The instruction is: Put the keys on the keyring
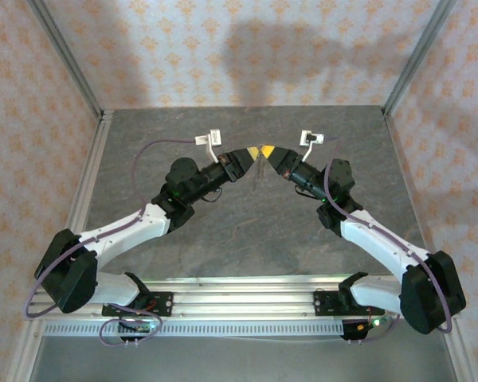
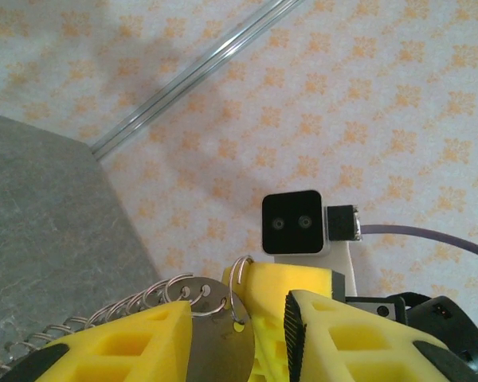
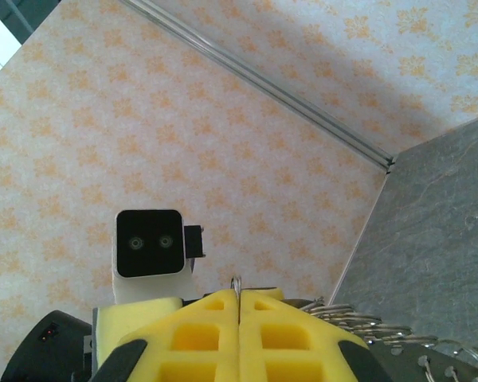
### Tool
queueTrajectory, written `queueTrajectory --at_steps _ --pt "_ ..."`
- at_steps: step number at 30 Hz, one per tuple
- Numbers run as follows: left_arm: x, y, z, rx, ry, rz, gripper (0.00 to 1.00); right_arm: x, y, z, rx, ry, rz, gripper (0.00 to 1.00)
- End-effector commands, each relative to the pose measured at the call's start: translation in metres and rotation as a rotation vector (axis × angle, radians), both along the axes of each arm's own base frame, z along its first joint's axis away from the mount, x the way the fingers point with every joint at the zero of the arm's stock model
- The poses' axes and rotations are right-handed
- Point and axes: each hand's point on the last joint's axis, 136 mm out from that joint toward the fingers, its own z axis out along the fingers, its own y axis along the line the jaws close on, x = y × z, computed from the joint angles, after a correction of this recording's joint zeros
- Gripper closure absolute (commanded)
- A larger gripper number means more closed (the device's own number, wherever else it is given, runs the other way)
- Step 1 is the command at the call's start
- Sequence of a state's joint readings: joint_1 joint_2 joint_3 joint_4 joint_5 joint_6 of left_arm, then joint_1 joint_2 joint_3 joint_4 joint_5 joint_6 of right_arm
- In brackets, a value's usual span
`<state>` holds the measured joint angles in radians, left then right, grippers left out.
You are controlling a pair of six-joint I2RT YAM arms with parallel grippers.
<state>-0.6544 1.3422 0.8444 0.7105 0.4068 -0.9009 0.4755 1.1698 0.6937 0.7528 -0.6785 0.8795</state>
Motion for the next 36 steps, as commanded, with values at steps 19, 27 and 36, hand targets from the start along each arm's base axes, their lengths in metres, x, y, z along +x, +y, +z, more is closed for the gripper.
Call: queueTrajectory --at_steps 19,27,36 --pt "-0.008 0.020 0.034 -0.004 -0.091 0.100 0.64 -0.004 0.000 0.012 0.035 -0.056 0.004 1.00" --pt "-0.006 0.010 0.035 -0.018 -0.090 0.057 0.65 -0.004 0.000 0.013 0.037 -0.057 0.006 1.00" --pt "-0.004 0.002 0.033 -0.022 -0.088 0.037 0.65 -0.005 -0.001 0.012 0.032 -0.054 0.005 1.00"
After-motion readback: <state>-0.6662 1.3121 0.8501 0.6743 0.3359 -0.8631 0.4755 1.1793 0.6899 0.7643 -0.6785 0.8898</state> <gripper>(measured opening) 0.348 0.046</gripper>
